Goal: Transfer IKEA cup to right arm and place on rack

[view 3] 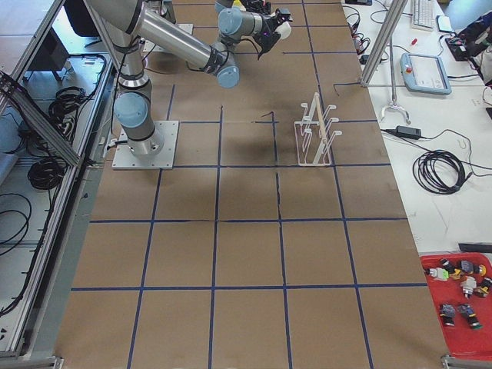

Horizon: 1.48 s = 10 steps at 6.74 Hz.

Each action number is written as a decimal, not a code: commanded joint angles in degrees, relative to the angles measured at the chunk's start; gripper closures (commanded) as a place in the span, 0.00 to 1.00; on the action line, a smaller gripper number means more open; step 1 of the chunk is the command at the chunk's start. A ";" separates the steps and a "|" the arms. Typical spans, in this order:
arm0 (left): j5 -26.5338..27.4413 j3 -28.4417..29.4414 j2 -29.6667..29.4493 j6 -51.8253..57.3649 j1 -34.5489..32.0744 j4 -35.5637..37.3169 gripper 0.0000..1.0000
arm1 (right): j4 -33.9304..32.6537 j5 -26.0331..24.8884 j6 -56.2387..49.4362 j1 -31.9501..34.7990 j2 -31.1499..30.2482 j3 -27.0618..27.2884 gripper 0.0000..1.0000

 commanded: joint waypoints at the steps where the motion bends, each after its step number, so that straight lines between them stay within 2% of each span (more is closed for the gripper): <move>1: 0.00 -0.04 0.00 -0.01 0.08 0.00 0.98 | 0.03 0.01 -0.09 0.00 0.04 0.19 0.05; 2: 0.09 0.05 0.00 -0.01 0.00 0.00 0.97 | 0.03 0.10 -0.09 0.00 -0.05 0.19 0.08; 3: 0.09 0.05 0.00 -0.01 0.08 0.00 0.96 | 0.03 0.18 -0.09 0.00 -0.14 0.19 0.17; 4: 0.09 0.05 0.00 -0.01 0.08 0.00 0.95 | 0.03 0.53 0.00 0.00 -0.14 0.19 0.30; 6: 0.18 0.05 0.00 -0.01 0.08 0.00 0.92 | -0.06 0.62 0.00 0.00 -0.22 0.10 0.44; 7: 0.27 0.22 0.00 0.17 0.17 0.17 0.85 | -0.06 0.62 0.00 0.00 -0.23 0.10 0.49; 8: 1.66 0.40 0.09 0.26 0.17 0.17 0.71 | -0.06 0.62 -0.18 0.00 -0.23 0.10 0.53; 9: 2.72 0.57 -0.09 0.26 0.17 0.87 0.51 | -0.06 0.62 -0.18 0.00 -0.23 0.10 0.53; 10: 2.73 0.49 0.00 0.26 0.17 0.96 0.43 | -0.06 0.62 -0.18 0.00 -0.23 0.10 0.54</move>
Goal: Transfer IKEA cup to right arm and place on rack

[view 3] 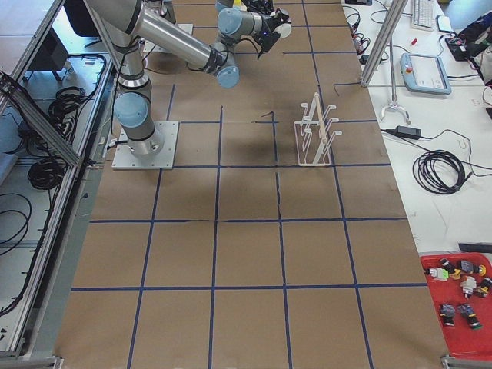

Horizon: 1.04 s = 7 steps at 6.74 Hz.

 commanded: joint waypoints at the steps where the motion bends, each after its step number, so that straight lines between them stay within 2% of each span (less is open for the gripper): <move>1: 0.37 0.02 0.01 -0.16 0.09 0.28 0.29 | 0.00 0.00 -0.28 -0.01 -0.08 0.00 0.57; 3: -0.24 -0.42 0.10 -0.16 1.84 0.28 0.09 | 0.00 0.18 -0.37 -0.01 -0.17 -0.09 0.61; 4: -0.51 -0.60 0.28 -0.16 3.94 0.20 0.03 | 0.00 0.18 -0.72 -0.01 -0.08 -0.35 0.64; 6: -3.13 -1.82 1.67 -0.07 10.78 -0.24 0.02 | -0.78 0.18 -7.44 -1.75 0.18 -0.97 0.73; 7: -5.15 -2.18 1.94 -0.07 16.12 -0.50 0.02 | -0.53 -0.08 -16.36 -4.37 0.09 -1.75 0.78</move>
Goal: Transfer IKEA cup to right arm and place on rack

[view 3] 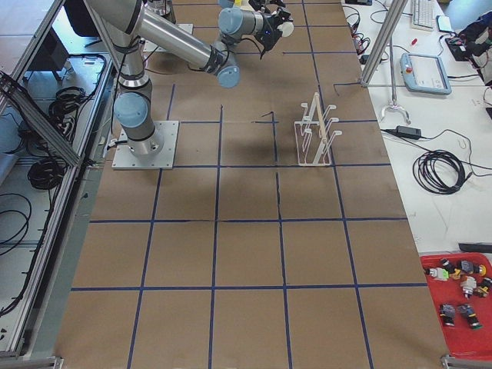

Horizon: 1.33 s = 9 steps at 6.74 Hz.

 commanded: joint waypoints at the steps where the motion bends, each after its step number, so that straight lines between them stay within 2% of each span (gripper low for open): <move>1: -3.74 -0.39 0.53 0.01 10.43 -1.61 0.02 | 0.26 -0.29 -17.45 -5.47 0.01 -1.05 0.81; 2: -3.84 0.13 0.53 0.01 12.48 -4.76 0.02 | 0.09 -0.55 -26.07 -7.07 0.18 -0.97 0.81; 3: -1.67 1.70 0.70 0.10 12.50 -10.45 0.02 | 0.08 -0.55 -34.33 -9.52 0.27 -1.05 0.81; 4: 5.14 4.94 1.05 0.19 12.07 -17.03 0.02 | 0.00 -1.68 -42.77 -13.29 0.36 -1.05 0.81; 5: 7.99 8.54 0.97 0.53 11.89 -25.45 0.02 | 0.00 -6.48 -53.12 -15.85 0.62 -1.14 0.84; 6: 14.02 11.10 0.80 0.71 11.02 -33.19 0.02 | 0.08 -7.57 -60.71 -17.01 1.32 -1.23 0.89; 7: 21.83 12.34 1.06 0.71 7.53 -40.23 0.02 | -0.87 -8.37 -63.65 -17.71 3.41 -1.75 0.91; 8: 31.04 15.05 1.41 0.71 3.14 -48.56 0.02 | -5.32 -12.12 -69.25 -17.81 6.22 -5.32 0.91; 9: 39.40 19.52 3.32 0.71 -0.38 -62.92 0.02 | -7.02 -13.11 -75.40 -17.81 8.86 -8.84 0.91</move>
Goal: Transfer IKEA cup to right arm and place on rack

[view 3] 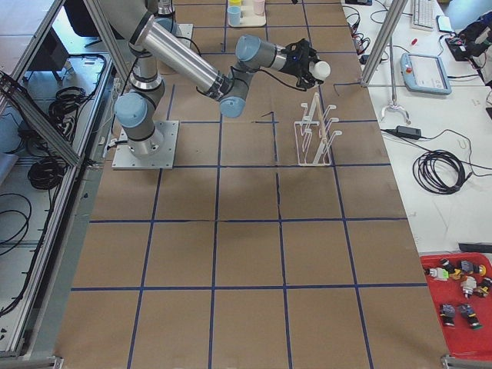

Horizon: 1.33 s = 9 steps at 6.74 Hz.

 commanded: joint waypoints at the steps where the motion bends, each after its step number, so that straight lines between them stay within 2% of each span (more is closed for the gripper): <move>1: 15.23 9.42 2.82 -0.08 -5.94 -27.67 0.02 | -5.52 -2.14 -11.50 -0.16 4.96 -4.98 0.91; 3: 19.57 19.70 6.33 -0.69 -6.30 -55.26 0.02 | -11.25 -2.76 -15.31 0.10 9.18 -6.03 0.91; 4: 19.93 22.10 9.31 -0.70 -6.30 -65.49 0.02 | -11.27 -2.67 -15.23 0.28 10.59 -7.26 0.91; 5: 20.11 20.91 12.21 -0.70 -6.22 -69.94 0.01 | -11.53 -2.67 -15.23 0.28 12.34 -8.49 0.91; 7: 20.11 19.32 13.64 -0.61 -5.26 -70.60 0.01 | -13.20 -2.15 -15.14 0.89 16.82 -12.18 0.91; 9: 20.55 17.30 14.08 0.44 -1.59 -70.60 0.01 | -14.34 -2.32 -15.14 1.42 18.59 -12.37 0.91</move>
